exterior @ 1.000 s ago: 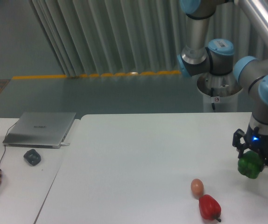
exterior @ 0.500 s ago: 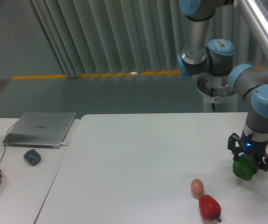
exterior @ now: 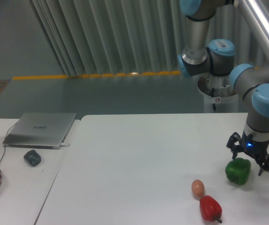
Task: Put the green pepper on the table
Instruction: 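Open the gripper and lift it off the green pepper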
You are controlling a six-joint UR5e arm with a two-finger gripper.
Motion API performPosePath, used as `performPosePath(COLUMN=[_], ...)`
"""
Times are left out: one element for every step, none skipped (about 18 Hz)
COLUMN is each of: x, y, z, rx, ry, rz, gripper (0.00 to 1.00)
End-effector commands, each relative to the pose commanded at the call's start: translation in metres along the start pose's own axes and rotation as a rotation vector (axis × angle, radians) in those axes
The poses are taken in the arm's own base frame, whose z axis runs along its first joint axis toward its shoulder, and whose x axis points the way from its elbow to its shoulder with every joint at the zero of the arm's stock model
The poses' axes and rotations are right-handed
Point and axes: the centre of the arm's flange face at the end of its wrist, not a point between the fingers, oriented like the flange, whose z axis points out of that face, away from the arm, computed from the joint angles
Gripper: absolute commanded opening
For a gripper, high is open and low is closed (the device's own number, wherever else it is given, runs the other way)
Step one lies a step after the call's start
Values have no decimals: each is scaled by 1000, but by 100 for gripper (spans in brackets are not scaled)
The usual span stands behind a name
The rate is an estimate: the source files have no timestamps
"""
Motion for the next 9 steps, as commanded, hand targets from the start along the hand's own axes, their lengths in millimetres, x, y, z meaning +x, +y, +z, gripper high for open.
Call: performPosePath(x=[0,0,-1,-1,-2,-2,-2,-3,-3], y=[-1,-1,-1,1,4,5,7,9,11], z=[-6,-12,-16,-20,-22,-23,-25,-25,-29], rx=[8,11,4,-15,-42,-57,-63,-64,-64], ry=[-13,-24,-36,-53,-67,-72,-73,-73,-79], rz=[55,108,155,192,231,263,287,309,328], gripper=[100,100,100,100,100,100,100,100,100])
